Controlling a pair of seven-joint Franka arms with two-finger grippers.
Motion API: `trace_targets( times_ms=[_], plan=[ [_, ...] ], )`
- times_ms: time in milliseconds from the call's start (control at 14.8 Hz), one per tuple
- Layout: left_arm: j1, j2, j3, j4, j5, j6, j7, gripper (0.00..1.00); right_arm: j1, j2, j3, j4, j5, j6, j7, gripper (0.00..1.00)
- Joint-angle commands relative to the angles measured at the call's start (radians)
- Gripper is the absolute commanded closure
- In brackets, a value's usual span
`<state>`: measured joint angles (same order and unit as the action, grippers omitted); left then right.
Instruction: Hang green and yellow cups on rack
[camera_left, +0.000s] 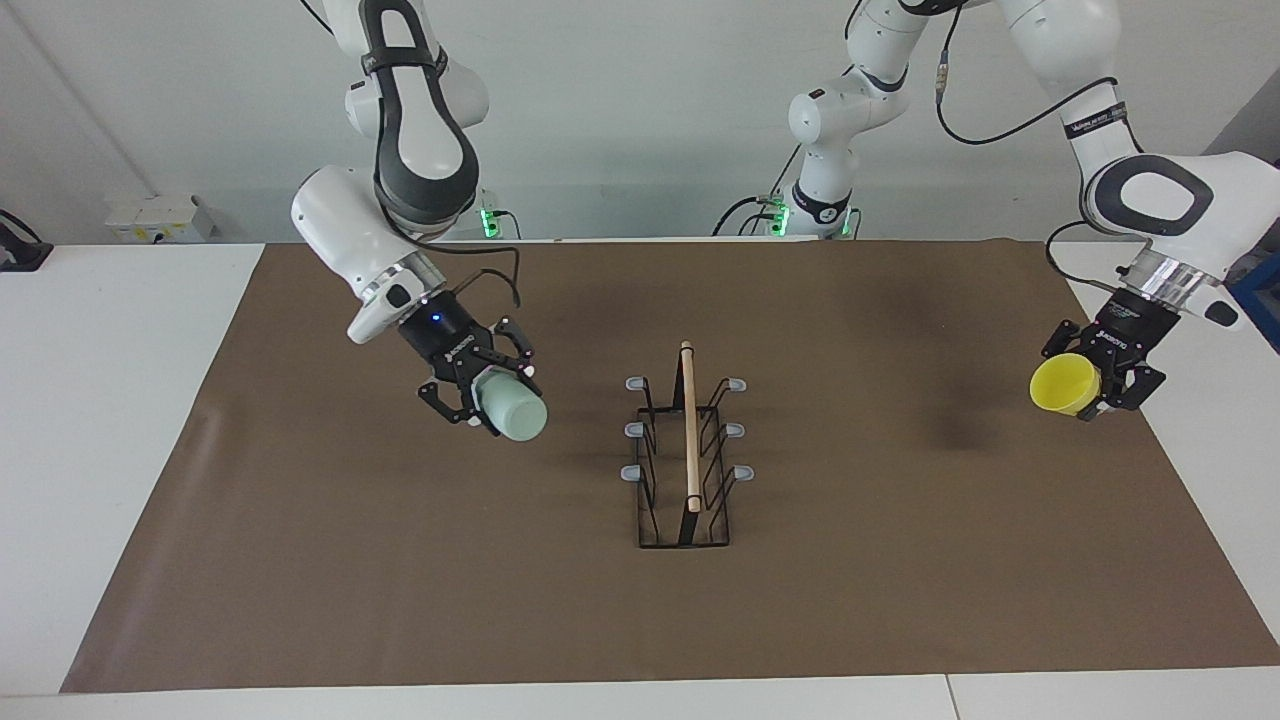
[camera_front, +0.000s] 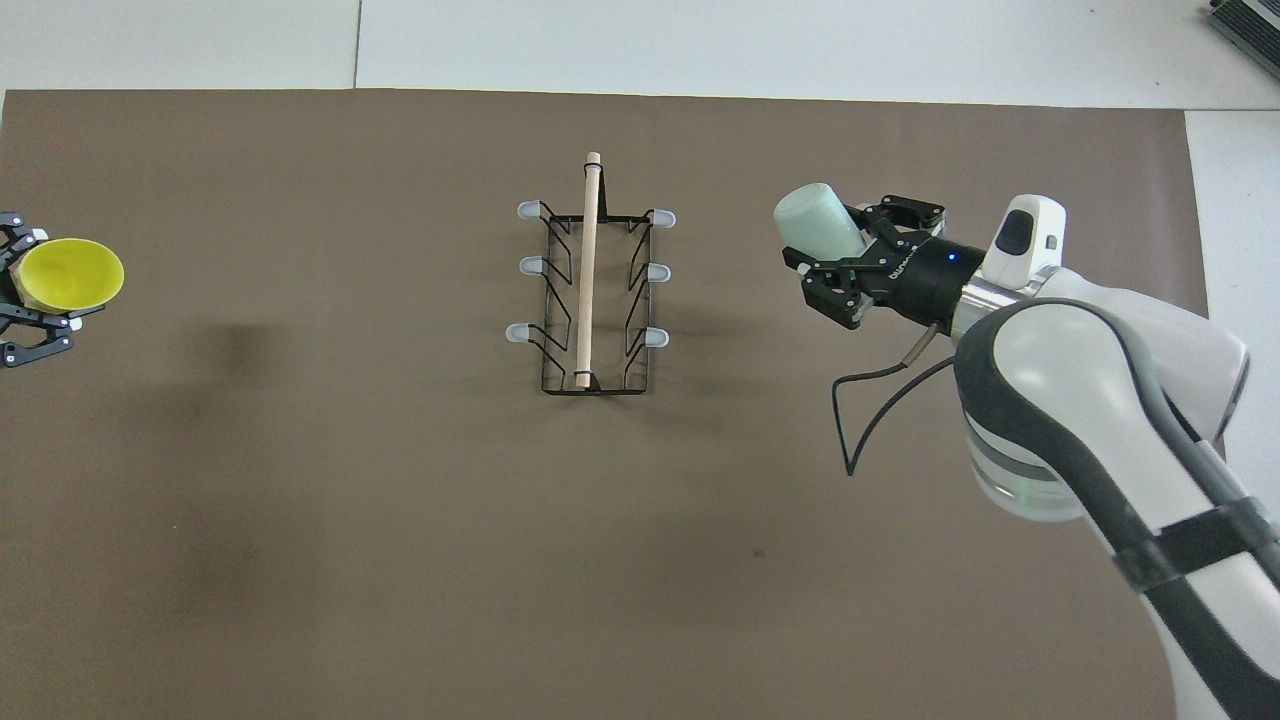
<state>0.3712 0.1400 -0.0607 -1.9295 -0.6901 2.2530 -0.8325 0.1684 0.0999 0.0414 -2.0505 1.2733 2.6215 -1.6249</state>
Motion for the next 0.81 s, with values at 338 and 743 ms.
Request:
trace_targets(
  times_ms=[338, 743],
  plan=[
    [0.002, -0.144, -0.132, -0.071, 0.190, 0.097, -0.025, 1.00, -0.001, -0.008, 0.008, -0.016, 0.113, -0.023, -0.090, 1.00],
    [0.005, -0.258, -0.258, -0.144, 0.384, 0.125, -0.077, 1.00, 0.161, -0.017, 0.008, -0.033, 0.838, 0.043, -0.436, 1.00]
  ],
)
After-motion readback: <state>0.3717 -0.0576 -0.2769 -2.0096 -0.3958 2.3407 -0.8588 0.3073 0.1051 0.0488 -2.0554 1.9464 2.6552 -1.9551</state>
